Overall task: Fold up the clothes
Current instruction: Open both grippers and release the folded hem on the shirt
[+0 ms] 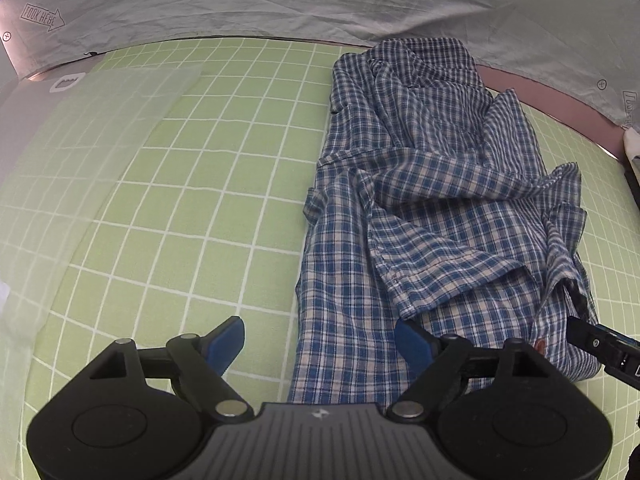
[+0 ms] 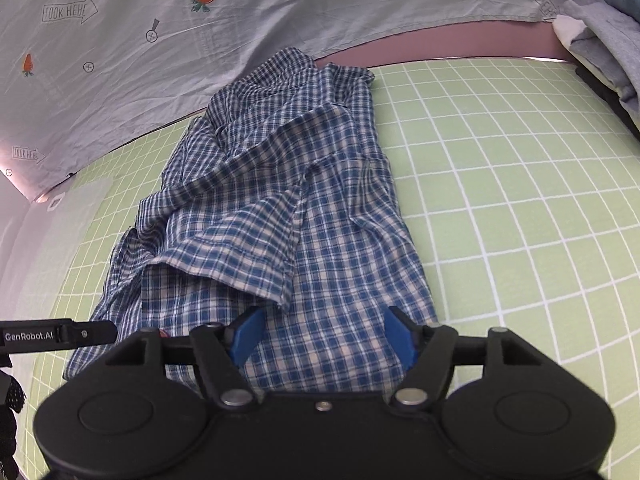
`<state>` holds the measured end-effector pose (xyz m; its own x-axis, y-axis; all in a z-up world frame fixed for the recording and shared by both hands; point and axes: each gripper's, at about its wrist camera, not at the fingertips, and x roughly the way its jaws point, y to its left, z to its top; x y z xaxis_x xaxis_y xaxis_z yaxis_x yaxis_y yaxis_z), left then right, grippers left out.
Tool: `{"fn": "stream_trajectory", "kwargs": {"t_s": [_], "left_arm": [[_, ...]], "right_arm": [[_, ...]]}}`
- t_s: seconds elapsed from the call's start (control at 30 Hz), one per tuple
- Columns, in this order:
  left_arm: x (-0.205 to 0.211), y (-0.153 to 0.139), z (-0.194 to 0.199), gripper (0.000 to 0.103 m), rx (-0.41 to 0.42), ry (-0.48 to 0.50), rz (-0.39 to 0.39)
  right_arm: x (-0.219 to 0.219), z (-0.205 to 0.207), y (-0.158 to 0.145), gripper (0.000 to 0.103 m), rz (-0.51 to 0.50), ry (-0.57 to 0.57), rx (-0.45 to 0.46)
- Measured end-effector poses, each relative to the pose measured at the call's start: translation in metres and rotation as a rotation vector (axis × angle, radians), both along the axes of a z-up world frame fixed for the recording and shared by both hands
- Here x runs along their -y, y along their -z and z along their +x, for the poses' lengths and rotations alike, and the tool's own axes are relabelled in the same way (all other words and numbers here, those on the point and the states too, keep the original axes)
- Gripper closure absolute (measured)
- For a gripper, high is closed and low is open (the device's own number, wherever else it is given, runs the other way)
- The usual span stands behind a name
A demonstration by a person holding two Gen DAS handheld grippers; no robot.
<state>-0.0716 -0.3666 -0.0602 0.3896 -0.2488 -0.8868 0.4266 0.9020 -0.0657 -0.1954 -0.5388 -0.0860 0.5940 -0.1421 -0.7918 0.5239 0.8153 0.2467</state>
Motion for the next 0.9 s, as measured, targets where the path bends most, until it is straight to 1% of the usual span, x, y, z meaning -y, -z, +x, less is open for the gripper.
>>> {"fn": "stream_trajectory", "kwargs": {"t_s": [0.13, 0.27, 0.47, 0.6, 0.67, 0.8, 0.9], "left_arm": [[0.010, 0.004, 0.015, 0.020, -0.001, -0.012, -0.003], [0.022, 0.007, 0.034, 0.020, 0.010, -0.018, -0.008], [0.044, 0.009, 0.064, 0.020, 0.025, -0.040, -0.037], [0.057, 0.009, 0.074, 0.020, 0.051, -0.045, -0.059], [0.060, 0.008, 0.077, 0.020, 0.058, -0.049, -0.065], [0.052, 0.008, 0.075, 0.020, 0.057, -0.074, -0.064], [0.033, 0.007, 0.072, 0.020, 0.043, -0.120, -0.082]], "right_arm": [[0.010, 0.020, 0.000, 0.035, -0.006, -0.007, 0.006], [0.025, 0.044, 0.000, 0.035, 0.015, 0.007, 0.026], [0.039, 0.084, 0.002, 0.035, 0.039, 0.012, 0.050], [0.043, 0.099, 0.003, 0.035, 0.049, 0.002, 0.075], [0.044, 0.101, 0.002, 0.034, 0.041, 0.001, 0.084], [0.049, 0.089, -0.002, 0.032, 0.027, 0.025, 0.110], [0.057, 0.074, -0.003, 0.027, 0.012, 0.061, 0.113]]}}
